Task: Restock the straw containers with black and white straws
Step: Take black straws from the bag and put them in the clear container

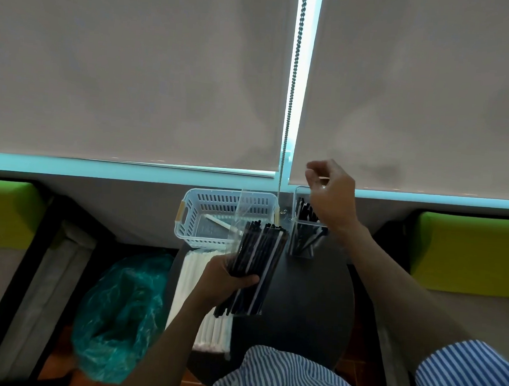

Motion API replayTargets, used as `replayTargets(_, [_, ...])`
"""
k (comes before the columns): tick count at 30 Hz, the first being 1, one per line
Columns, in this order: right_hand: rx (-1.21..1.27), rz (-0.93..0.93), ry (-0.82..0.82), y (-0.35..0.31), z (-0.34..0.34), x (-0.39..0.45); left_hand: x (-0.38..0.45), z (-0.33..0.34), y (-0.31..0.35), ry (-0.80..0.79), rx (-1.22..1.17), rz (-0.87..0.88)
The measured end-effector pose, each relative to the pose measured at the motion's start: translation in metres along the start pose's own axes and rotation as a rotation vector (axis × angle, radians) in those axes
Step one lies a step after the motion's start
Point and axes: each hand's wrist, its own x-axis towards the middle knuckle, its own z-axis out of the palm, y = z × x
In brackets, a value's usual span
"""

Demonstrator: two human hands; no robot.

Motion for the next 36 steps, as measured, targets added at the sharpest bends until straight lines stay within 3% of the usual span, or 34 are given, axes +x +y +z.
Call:
replayTargets(3, [0.013,-0.104,-0.264,-0.027,0.002,-0.008,0.001,0.002,0.002,-0.015,0.009,-0.01])
replayTargets(7, [-0.267,-0.21,-0.774,-0.041,0.006,-0.016,0.002,0.003,0.003,-0.021,0.024,-0.006])
replayTargets(9, [-0.34,-0.194,-0.866,-0.041,0.009,-0.021,0.002,0.002,0.002,-0.019,0.034,0.0])
replayTargets(13, [-0.273,-0.112,-0.839,-0.04,0.013,-0.027,0.0,0.001,-0.003,-0.034,0.031,-0.003])
replayTargets(17, [-0.324,-0.112,-0.954,-0.04,0.013,-0.029,0.0,0.0,-0.005,-0.033,0.023,-0.004])
replayTargets(23, [-0.31,-0.078,-0.995,-0.045,0.011,-0.03,0.0,0.0,-0.006,-0.038,0.028,-0.004])
replayTargets(27, [-0.403,-0.147,-0.976,-0.043,0.012,-0.033,0.0,0.001,-0.004,-0.057,0.033,0.002])
replayTargets(36, [-0.349,-0.12,-0.904,-0.045,0.01,-0.032,-0.002,0.001,-0.002,-0.066,0.003,0.001])
